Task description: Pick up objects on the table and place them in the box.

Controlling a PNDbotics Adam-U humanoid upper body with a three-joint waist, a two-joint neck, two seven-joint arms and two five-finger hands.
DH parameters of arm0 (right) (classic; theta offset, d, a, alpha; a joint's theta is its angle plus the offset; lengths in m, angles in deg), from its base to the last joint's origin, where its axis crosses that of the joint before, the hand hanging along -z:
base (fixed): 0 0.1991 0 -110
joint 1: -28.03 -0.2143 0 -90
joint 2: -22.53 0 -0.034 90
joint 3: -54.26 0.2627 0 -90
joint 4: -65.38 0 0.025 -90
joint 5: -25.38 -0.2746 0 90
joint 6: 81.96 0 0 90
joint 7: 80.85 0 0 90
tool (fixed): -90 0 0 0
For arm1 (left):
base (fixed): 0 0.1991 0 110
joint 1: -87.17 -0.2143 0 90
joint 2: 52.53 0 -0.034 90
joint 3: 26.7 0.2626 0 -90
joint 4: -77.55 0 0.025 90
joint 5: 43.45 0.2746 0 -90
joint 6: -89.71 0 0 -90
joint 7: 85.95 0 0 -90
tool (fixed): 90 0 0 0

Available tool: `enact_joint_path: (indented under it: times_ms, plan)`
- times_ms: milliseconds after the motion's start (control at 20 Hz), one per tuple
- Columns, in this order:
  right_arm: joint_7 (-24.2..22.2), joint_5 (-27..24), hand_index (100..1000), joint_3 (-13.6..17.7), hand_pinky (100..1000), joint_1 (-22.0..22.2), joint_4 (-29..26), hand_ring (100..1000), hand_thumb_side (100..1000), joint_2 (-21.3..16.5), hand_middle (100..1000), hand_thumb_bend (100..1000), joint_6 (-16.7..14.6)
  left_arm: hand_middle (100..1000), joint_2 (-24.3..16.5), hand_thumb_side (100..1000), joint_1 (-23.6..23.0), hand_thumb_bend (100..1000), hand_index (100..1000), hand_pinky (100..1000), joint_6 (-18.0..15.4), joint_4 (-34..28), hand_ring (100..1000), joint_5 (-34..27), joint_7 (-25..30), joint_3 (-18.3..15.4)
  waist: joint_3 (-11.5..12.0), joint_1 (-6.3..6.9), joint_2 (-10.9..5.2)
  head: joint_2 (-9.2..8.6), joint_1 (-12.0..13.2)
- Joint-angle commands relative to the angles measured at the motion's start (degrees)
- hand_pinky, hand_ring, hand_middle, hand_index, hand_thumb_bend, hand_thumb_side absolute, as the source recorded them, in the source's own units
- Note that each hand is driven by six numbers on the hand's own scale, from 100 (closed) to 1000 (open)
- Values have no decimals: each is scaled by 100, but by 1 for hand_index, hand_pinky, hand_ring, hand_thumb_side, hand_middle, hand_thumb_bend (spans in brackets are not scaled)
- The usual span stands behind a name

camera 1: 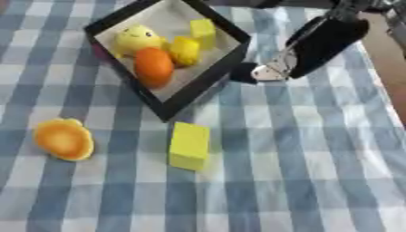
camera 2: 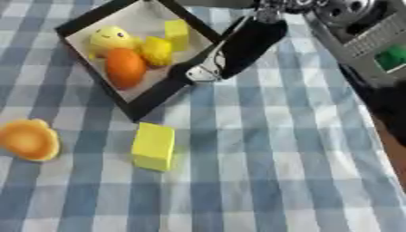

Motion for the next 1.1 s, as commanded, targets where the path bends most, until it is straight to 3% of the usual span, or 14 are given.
enact_joint_path:
  times_ms: [50, 450, 700, 750, 800, 1100]
  plan:
    - [-272, -110, 893, -127, 904, -71, -102, 863, 255, -212, 767, 455, -475, 841, -230, 576, 31, 851, 896, 757, 6, -29, 781, 36, 29, -23, 8, -3, -184, -11, 31]
    - [-878, -411, 899, -418, 907, -135, -102, 866, 234, -150, 775, 429, -909, 840, -205, 576, 34, 852, 895, 756, 19, -27, 780, 33, 61, 9, 26, -6, -166, 1, 67]
    - [-1265, -379, 900, -707, 905, -238, -102, 868, 230, -70, 780, 412, -910, 839, -191, 577, 39, 851, 895, 756, 27, -34, 779, 31, 72, 21, 64, -15, -151, 14, 58]
    - [-1336, -362, 900, -764, 905, -256, -102, 869, 187, -57, 780, 435, -911, 839, -189, 579, 40, 841, 895, 756, 29, -34, 779, 30, 74, 23, 74, -19, -148, 17, 57]
    - [-1398, -341, 901, -812, 905, -275, -102, 869, 227, -45, 782, 410, -912, 838, -185, 576, 42, 852, 895, 756, 29, -35, 779, 29, 75, 23, 84, -22, -145, 15, 56]
    - [-1565, -196, 899, -1005, 904, -374, -102, 869, 208, 75, 783, 404, -963, 837, -165, 577, 48, 851, 894, 755, 38, -40, 778, 23, 90, 35, 133, -36, -119, -7, 39]
